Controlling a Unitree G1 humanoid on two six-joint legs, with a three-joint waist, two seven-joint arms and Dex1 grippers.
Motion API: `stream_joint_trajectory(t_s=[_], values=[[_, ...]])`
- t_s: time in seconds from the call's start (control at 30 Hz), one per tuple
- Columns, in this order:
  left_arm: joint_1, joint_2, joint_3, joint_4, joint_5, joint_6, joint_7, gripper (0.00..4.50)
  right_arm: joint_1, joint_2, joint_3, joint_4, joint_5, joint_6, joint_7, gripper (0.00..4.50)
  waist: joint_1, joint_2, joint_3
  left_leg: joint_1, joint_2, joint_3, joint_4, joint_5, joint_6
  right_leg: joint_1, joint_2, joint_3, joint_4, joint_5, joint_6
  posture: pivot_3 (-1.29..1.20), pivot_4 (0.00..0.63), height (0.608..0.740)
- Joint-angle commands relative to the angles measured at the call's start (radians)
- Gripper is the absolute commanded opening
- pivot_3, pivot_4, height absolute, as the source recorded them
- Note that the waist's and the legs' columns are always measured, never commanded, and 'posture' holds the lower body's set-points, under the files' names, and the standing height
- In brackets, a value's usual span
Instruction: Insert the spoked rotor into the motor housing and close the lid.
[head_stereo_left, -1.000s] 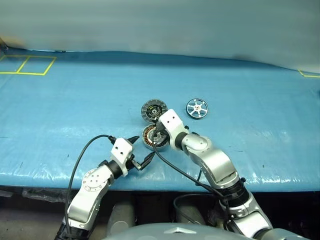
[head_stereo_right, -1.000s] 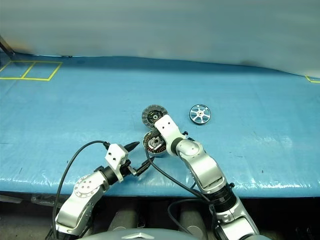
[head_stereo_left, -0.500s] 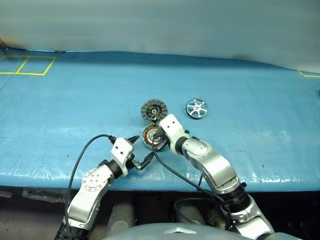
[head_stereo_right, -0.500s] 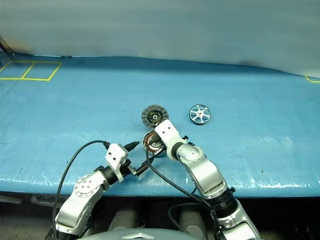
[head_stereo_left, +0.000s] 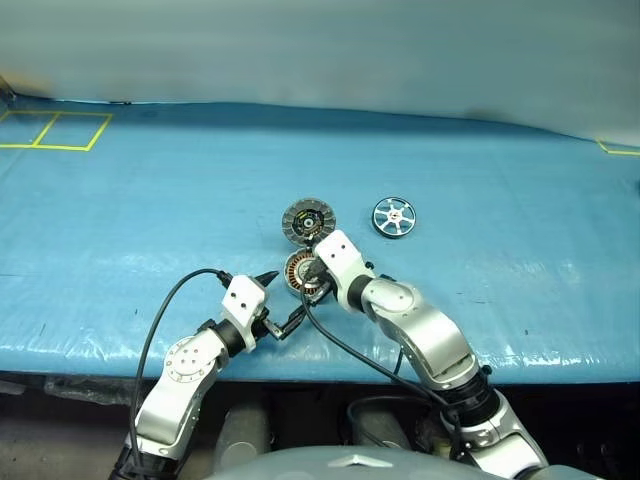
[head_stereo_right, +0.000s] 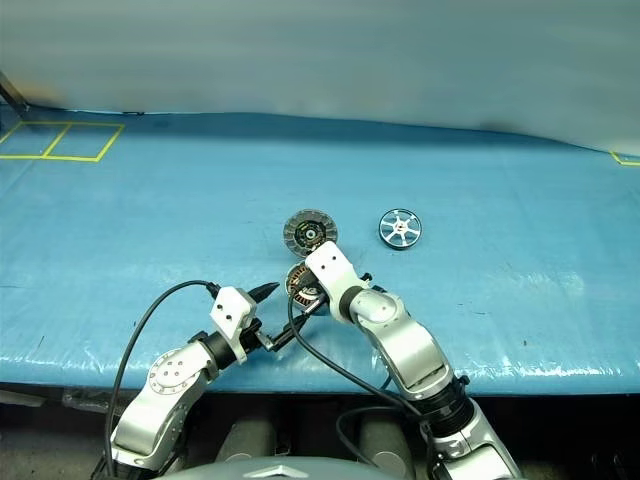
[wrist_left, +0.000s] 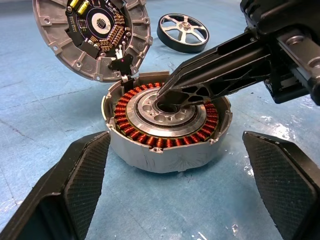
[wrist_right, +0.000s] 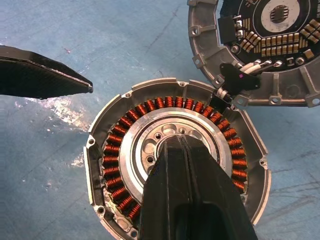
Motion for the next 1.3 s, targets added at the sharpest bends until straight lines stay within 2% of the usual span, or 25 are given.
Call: stream_joint_trajectory(t_s=[0.03,0.33,0.57,0.73,0.83,1.1,1.3], values=[[-0.002,-0.005,-0.005,-0.008,0.006,-0.023,-0.001,4.5,-0.001,0.013,0.001,-0.012,0.004,-0.022,0.0,0.01,0.0,0.0,0.0,0.0,0.0,0.0,0.0,0.0,0.0,0.0,0.0,0.0,0.0,0.0,0.0,0.0,0.15,0.74],[-0.001,-0.005,-0.005,-0.004,0.007,-0.031,-0.001,4.5,-0.007,0.006,-0.018,-0.038,0.009,-0.005,0.005,0.01,0.0,0.0,0.0,0.0,0.0,0.0,0.0,0.0,0.0,0.0,0.0,0.0,0.0,0.0,0.0,0.0,0.15,0.74],[0.001,-0.005,-0.001,-0.002,0.003,-0.039,-0.001,4.5,-0.062,0.021,-0.186,-0.133,0.095,0.068,0.017,0.01,0.001,0.0,0.0,-0.001,0.0,0.0,0.0,0.0,0.0,0.0,0.0,0.0,0.0,0.0,0.0,0.0,0.15,0.74],[0.003,-0.006,0.0,-0.006,-0.001,-0.041,-0.003,4.5,-0.103,-0.019,-0.291,-0.043,0.063,0.049,-0.037,0.01,0.002,0.0,0.0,-0.001,0.0,0.0,0.0,0.0,0.0,0.0,-0.001,0.0,0.0,0.0,0.0,0.0,0.15,0.74],[0.005,-0.007,-0.002,-0.011,-0.003,-0.047,-0.006,4.5,-0.13,-0.019,-0.327,0.06,0.023,-0.001,-0.099,0.56,0.0,0.0,0.0,-0.001,0.0,0.0,0.0,0.0,0.0,0.001,0.0,0.0,0.0,0.0,0.0,0.0,0.15,0.74],[0.016,-0.015,-0.013,-0.027,-0.004,-0.048,-0.005,4.5,-0.22,0.037,-0.371,0.344,-0.071,-0.169,-0.272,3.15,-0.007,0.001,0.0,-0.003,0.0,0.003,-0.001,0.0,0.0,0.0,0.001,0.002,0.001,0.003,0.006,0.0,0.15,0.74],[0.023,-0.017,-0.013,-0.031,0.0,-0.048,0.002,4.5,-0.285,0.03,-0.409,0.495,-0.087,-0.248,-0.318,3.15,-0.007,0.001,0.0,-0.003,0.0,0.003,0.0,0.0,0.0,0.0,0.001,0.003,0.001,0.004,0.007,0.0,0.15,0.74]])
